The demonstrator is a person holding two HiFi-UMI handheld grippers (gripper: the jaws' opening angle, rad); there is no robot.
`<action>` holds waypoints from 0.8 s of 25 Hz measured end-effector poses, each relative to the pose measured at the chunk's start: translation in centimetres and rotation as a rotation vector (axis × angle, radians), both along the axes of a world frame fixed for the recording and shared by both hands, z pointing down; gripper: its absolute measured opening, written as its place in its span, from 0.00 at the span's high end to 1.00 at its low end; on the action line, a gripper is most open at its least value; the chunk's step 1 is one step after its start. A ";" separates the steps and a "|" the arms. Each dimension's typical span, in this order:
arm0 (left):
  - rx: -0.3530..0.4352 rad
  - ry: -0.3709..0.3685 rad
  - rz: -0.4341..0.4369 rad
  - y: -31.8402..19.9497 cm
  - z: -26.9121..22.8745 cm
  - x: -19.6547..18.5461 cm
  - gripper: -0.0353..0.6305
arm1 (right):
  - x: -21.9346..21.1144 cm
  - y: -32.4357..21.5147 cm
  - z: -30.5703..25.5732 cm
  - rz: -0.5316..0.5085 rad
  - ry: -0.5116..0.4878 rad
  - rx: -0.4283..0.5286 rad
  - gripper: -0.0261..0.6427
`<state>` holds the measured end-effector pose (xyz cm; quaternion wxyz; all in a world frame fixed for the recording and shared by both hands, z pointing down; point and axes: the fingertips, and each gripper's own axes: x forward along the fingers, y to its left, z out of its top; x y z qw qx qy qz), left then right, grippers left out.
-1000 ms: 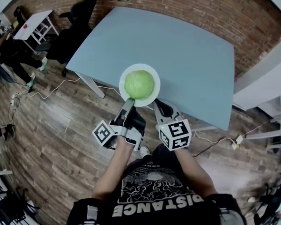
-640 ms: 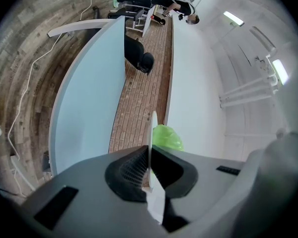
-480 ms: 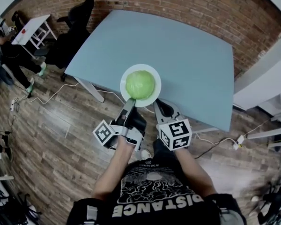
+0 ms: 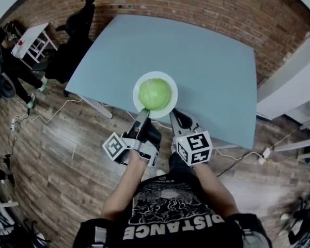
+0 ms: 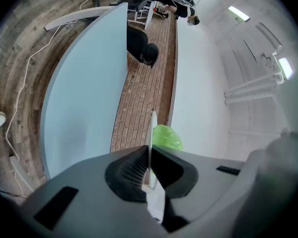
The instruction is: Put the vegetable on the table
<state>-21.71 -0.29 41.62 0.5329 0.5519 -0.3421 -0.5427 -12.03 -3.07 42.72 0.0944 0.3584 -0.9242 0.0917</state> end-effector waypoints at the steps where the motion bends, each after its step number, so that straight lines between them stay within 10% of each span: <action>1: -0.005 -0.004 0.004 -1.1 0.1 0.2 0.93 | 0.2 -1.2 0.1 0.004 -0.001 -0.004 0.95; 20: -0.054 -0.033 0.038 -9.7 1.9 1.7 0.93 | 2.4 -9.3 0.8 0.047 0.011 -0.017 0.95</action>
